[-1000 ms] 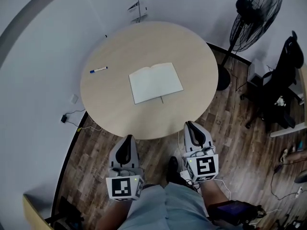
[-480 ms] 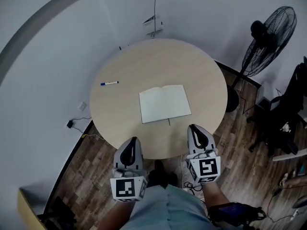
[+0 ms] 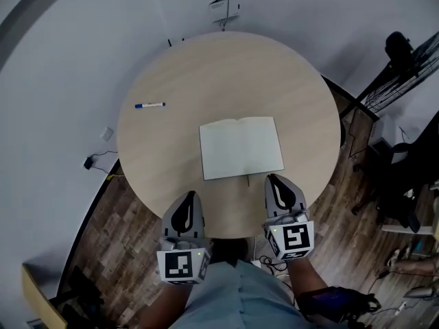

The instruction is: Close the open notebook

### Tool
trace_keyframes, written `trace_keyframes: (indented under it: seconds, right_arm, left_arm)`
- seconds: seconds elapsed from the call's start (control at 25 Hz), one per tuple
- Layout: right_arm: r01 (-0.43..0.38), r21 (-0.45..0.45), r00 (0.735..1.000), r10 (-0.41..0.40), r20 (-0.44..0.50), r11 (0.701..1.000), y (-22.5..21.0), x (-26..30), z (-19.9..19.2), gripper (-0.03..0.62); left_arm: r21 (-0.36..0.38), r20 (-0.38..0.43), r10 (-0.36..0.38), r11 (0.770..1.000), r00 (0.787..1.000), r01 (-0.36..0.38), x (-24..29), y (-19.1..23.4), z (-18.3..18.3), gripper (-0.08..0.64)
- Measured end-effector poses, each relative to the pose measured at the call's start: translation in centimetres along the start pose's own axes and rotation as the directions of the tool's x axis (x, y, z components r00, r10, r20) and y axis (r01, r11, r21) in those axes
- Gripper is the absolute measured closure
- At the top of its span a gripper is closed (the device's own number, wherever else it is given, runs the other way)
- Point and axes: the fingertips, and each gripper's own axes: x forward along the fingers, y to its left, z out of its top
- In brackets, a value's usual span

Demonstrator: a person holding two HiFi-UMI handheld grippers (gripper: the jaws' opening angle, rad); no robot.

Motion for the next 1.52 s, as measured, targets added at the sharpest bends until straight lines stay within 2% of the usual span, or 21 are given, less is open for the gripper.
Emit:
trace_keyframes:
  seconds: [0.16, 0.4, 0.52, 0.68, 0.92, 1.16, 1.52]
  right_arm:
    - [0.012, -0.014, 1.000, -0.013, -0.017, 1.000, -1.1, 4.7, -0.1, 0.542]
    - [0.029, -0.006, 0.999, -0.029, -0.013, 1.000, -3.4, 7.7, 2.1, 0.542]
    - [0.013, -0.008, 1.000, -0.013, -0.004, 1.000, -4.0, 8.0, 3.1, 0.543]
    - [-0.033, -0.016, 0.999, 0.033, 0.002, 0.999, -5.8, 9.0, 3.6, 0.542]
    - [-0.158, -0.022, 0.987, 0.157, -0.025, 0.987, -8.0, 10.6, 2.8, 0.543]
    - [-0.251, -0.035, 0.965, 0.247, -0.083, 0.967, -7.6, 11.7, 0.5, 0.543]
    - [-0.311, 0.000, 0.934, 0.306, -0.187, 0.950, -7.2, 14.1, -4.8, 0.543]
  left_arm:
    - [-0.031, -0.030, -0.010, 0.999, 0.999, 0.009, 4.4, 2.1, -1.0, 0.540]
    - [-0.015, -0.008, -0.018, 1.000, 1.000, 0.018, 8.9, 2.9, 1.6, 0.540]
    - [-0.011, 0.006, 0.003, 1.000, 1.000, -0.003, 9.5, 2.9, 2.9, 0.540]
    - [-0.011, -0.021, 0.044, 0.999, 0.999, -0.045, 10.7, 1.8, 2.6, 0.540]
    - [-0.045, -0.117, 0.153, 0.986, 0.981, -0.159, 11.1, -0.2, -1.3, 0.540]
    - [-0.067, -0.205, 0.214, 0.970, 0.955, -0.232, 11.6, -0.4, -5.1, 0.540]
    - [-0.111, -0.335, 0.252, 0.946, 0.908, -0.303, 13.3, 2.4, -12.6, 0.535]
